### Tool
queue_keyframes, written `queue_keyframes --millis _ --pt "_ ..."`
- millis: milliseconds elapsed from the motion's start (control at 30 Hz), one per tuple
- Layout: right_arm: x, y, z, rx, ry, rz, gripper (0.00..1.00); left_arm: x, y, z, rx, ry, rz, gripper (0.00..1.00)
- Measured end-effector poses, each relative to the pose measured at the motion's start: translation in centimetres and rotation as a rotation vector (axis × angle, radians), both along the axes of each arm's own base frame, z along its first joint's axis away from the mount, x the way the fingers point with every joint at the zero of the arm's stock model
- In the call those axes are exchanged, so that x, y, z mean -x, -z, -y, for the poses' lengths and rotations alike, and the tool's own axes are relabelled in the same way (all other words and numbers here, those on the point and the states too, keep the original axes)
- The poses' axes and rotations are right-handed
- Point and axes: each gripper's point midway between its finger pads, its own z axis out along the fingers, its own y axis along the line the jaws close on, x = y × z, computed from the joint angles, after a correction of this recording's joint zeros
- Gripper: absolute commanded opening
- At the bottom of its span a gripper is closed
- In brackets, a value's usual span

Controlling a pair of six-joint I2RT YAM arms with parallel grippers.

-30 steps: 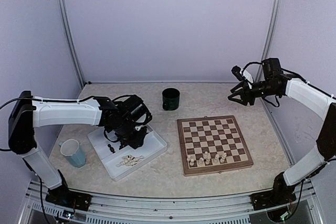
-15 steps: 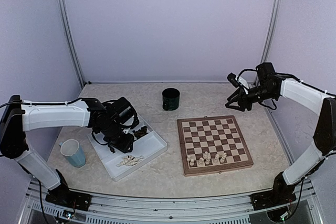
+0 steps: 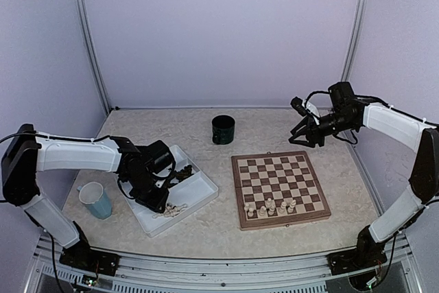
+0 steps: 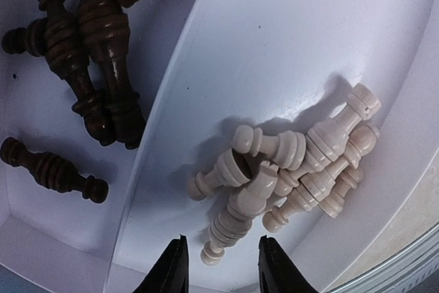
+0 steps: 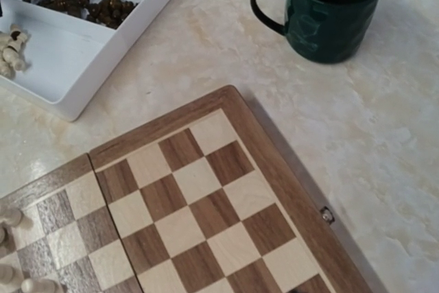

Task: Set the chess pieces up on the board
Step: Pick up the chess pile from the storage box.

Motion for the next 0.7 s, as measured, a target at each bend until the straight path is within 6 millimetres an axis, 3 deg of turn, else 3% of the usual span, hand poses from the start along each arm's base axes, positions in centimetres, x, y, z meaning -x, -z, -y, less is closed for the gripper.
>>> queue_keyframes --millis 233,400,500,700 --pt "0.0 0.0 0.0 0.0 -0.001 0.0 0.43 0.9 1.6 -0.2 -0.038 0.008 -0.059 0.31" --pt "0.0 0.0 -0.1 -0.001 -0.004 0.004 0.43 1.5 2.5 -0.6 -0.073 0.018 -0.084 0.18" --pt "0.1 -0.1 -0.3 -0.001 -0.009 0.006 0.43 1.4 2.6 -0.8 -0.087 0.017 -0.08 0.09" --pt "0.5 -0.2 -1.2 -0.003 -0.032 0.004 0.43 1.6 1.6 -0.1 -0.096 0.054 -0.071 0.06"
